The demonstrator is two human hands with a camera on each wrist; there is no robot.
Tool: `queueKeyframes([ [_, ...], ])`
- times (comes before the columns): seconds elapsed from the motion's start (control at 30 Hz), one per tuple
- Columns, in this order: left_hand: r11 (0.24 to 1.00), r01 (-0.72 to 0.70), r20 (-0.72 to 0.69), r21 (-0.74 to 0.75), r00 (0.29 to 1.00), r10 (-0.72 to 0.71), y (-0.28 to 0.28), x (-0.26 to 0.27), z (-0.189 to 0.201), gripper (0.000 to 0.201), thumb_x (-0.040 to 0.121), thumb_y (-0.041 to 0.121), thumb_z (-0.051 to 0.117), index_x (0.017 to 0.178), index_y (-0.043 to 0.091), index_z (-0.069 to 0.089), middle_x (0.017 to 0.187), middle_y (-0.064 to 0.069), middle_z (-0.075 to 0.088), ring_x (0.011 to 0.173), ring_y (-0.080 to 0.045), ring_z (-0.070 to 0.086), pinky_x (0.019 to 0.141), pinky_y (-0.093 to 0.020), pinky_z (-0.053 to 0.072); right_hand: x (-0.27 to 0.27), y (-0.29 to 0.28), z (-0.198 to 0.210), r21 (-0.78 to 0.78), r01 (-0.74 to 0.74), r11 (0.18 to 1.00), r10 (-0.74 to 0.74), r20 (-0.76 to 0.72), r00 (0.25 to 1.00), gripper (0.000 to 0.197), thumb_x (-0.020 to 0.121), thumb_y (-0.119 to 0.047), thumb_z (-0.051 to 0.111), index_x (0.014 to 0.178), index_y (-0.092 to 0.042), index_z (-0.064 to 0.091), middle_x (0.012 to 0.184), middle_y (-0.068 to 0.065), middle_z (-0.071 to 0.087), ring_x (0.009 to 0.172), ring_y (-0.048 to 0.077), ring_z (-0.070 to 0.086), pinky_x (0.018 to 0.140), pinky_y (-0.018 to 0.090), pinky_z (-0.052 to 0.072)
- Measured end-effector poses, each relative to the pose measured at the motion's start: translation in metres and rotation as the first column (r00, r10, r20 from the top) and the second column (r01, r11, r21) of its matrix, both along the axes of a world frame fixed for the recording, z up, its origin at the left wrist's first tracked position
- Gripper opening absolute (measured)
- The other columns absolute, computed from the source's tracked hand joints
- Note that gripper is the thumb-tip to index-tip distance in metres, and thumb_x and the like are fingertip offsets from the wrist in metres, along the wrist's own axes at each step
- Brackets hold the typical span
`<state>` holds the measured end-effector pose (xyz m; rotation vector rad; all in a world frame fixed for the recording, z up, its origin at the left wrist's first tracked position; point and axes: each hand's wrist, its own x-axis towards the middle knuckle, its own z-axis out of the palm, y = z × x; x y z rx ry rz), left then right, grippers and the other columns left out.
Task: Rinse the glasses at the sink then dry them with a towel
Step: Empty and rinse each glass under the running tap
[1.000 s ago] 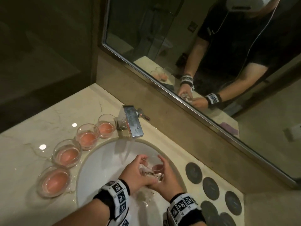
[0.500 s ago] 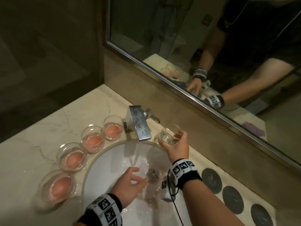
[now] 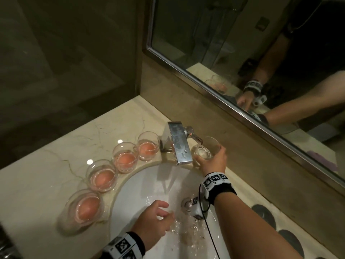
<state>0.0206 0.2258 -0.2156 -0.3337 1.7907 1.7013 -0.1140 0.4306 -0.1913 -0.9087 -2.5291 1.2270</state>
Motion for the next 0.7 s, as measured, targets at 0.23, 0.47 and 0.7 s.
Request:
queueKeyframes([
  [0.23,1.000,0.009,0.003,0.008,1.000,-0.009,-0.007,0.004,0.010,0.020,0.088,0.019,0.070,0.102,0.013,0.059,0.095,-0.006,0.062,0.066,-0.016,0.063,0.058,-0.022,0.048,-0.004,-0.006,0.006,-0.036,0.064,0.997,-0.064,0.009,0.998,0.083,0.067,-0.010,0.084,0.135,-0.006,0.035,0.129,0.014,0.051,0.113,0.027,0.056,0.099,0.033,0.045],
  [0.47,1.000,0.008,-0.016,-0.005,1.000,-0.008,-0.028,0.008,0.033,0.019,0.088,0.028,0.069,0.101,0.019,0.058,0.097,-0.001,0.062,0.072,-0.014,0.065,0.065,-0.024,0.050,0.037,-0.028,0.012,0.015,-0.147,0.989,0.134,0.331,0.934,0.012,0.079,-0.018,0.066,0.088,-0.013,0.062,0.092,0.009,0.069,0.081,0.026,0.064,0.078,0.034,0.053],
  [0.7,0.992,0.046,0.070,-0.115,0.997,-0.038,-0.065,0.020,0.030,0.027,0.084,0.038,0.068,0.103,0.022,0.057,0.099,0.002,0.066,0.072,-0.012,0.065,0.077,-0.029,0.052,0.094,-0.119,0.037,0.037,-0.800,0.599,0.707,0.446,0.550,0.007,0.080,-0.014,0.058,0.079,-0.021,0.060,0.069,-0.008,0.057,0.064,0.009,0.053,0.064,0.022,0.040],
])
